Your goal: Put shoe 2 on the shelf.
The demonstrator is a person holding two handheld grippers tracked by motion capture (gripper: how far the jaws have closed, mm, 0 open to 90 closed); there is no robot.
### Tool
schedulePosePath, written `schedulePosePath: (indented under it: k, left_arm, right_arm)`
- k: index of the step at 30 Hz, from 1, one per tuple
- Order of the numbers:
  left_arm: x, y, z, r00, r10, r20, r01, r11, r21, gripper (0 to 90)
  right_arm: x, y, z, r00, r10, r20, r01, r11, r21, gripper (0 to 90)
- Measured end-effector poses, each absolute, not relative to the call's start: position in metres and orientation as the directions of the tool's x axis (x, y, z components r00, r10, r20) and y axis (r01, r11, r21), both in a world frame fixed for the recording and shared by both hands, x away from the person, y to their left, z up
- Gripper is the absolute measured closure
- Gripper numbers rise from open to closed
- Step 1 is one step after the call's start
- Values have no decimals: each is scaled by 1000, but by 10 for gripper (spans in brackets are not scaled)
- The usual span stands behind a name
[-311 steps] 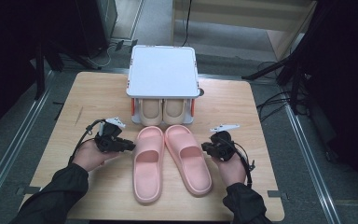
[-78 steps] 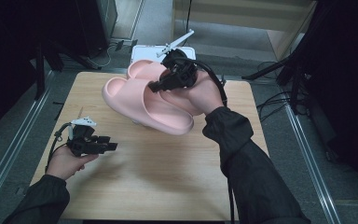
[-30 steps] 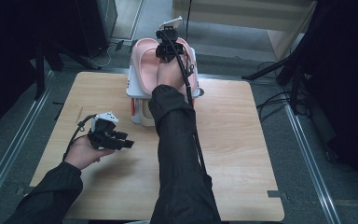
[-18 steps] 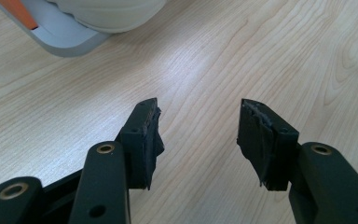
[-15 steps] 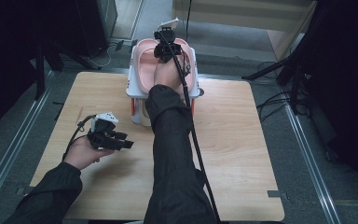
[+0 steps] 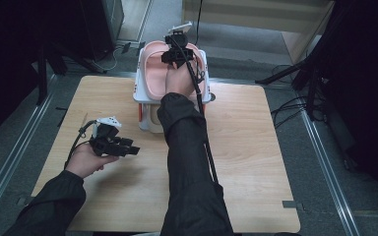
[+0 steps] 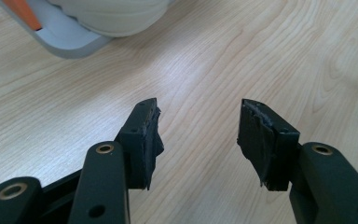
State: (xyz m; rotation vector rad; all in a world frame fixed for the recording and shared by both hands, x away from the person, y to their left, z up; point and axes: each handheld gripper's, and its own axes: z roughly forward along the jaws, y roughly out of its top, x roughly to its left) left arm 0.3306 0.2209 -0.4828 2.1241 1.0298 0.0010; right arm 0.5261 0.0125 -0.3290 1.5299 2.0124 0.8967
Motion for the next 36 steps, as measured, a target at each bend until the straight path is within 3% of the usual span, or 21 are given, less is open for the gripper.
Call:
schedulePosePath:
  k: [3,15,25,29,36]
  left_arm:
    - [330,221,-483,673,675,-304,671,-383,635,475]
    - [329,221,-484,676,680,-286,667,-398,630,474]
    - [330,222,-484,668,684,-293,675,-391,626,474]
    - [330,221,-485,673,682,-284,670,-402,624,473]
    - [330,221,-485,672,685,-282,672,-403,622,471]
  right_arm:
    - [523,9,-327,-306,950,62,665,167,728,489]
    - [502,-13,-315,-432,897,92,647,237,724,480]
    - [483,-30,-318,-558,823,105,597,311,739,539]
    - [473,-38,-317,-588,799,122,585,316,747,609]
    - [453,-49,-311,-643,756,120,543,340,768,621]
